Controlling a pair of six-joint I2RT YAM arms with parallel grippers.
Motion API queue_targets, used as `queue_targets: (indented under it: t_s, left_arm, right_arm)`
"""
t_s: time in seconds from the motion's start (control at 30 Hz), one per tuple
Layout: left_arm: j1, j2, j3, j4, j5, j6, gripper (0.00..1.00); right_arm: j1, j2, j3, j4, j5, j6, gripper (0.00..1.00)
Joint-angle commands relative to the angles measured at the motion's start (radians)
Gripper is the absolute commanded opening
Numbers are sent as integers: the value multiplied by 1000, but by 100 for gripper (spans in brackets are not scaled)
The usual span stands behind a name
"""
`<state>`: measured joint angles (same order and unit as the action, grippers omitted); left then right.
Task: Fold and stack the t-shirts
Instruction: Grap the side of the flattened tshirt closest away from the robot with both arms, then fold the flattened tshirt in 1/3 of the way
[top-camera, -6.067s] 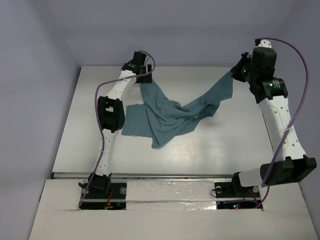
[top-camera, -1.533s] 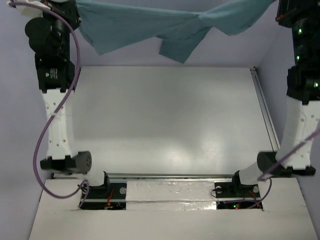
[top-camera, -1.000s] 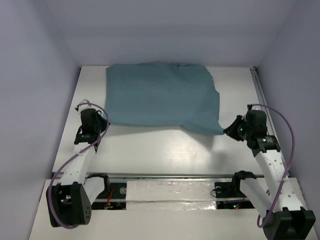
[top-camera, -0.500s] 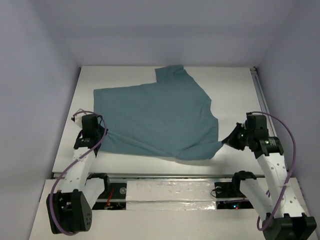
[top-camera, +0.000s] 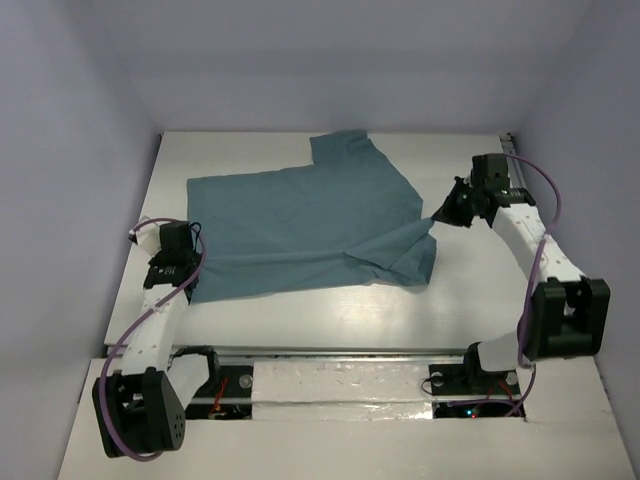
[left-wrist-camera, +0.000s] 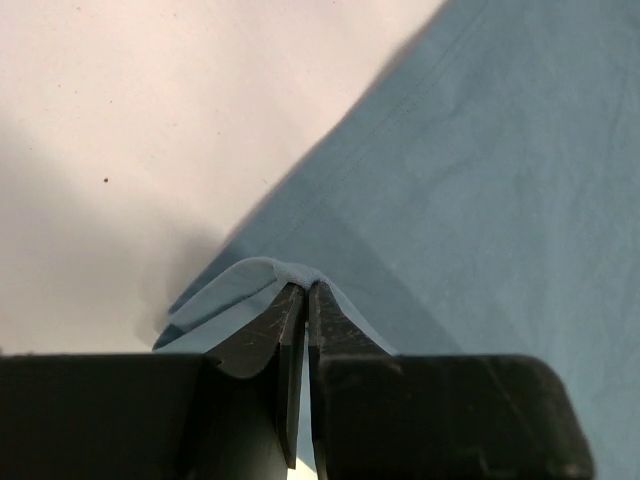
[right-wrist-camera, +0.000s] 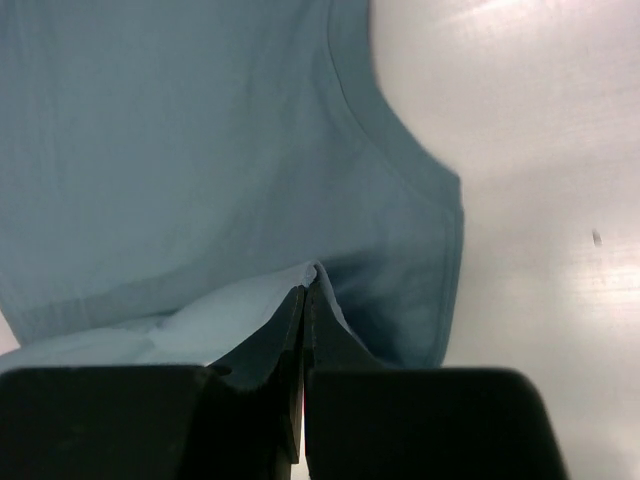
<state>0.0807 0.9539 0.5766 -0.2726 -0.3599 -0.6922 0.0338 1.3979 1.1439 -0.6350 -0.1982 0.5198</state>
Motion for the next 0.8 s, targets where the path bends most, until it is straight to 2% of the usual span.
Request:
queue_targets:
  t_s: [0.0, 0.3, 0.47, 0.53, 0.57, 0.6, 0.63, 0.67, 0.7, 0.77]
  left_arm:
    - [16, 31, 19, 91, -28, 6, 0]
    - [16, 238, 54, 217, 1, 48, 0]
    - [16, 344, 111, 253, 9, 57, 10]
    - [16, 370, 138, 262, 13, 62, 30]
    - [16, 394, 150, 234, -8, 56, 52]
    - [25, 401, 164, 219, -10, 54, 68]
    - [25, 402, 179, 210, 1, 60, 78]
    - [34, 393, 187, 188, 7, 66, 83]
    - [34, 375, 180, 184, 9, 71, 83]
    - [34, 312, 163, 168, 39, 72, 84]
  right_arm:
    - [5, 84, 114, 104, 2, -32, 0]
    - [26, 354, 301, 121, -43, -49, 0]
    - [35, 455, 394, 139, -40, -24, 0]
    - [35, 504, 431, 130, -41, -20, 0]
    - [44, 515, 450, 121, -40, -21, 14]
    - [44, 518, 462, 121, -34, -23, 23]
    - [44, 504, 458, 124, -30, -32, 32]
    - [44, 489, 449, 127, -26, -35, 55]
    - [44, 468, 409, 135, -12, -40, 65]
    - [44, 381, 340, 149, 22, -38, 73]
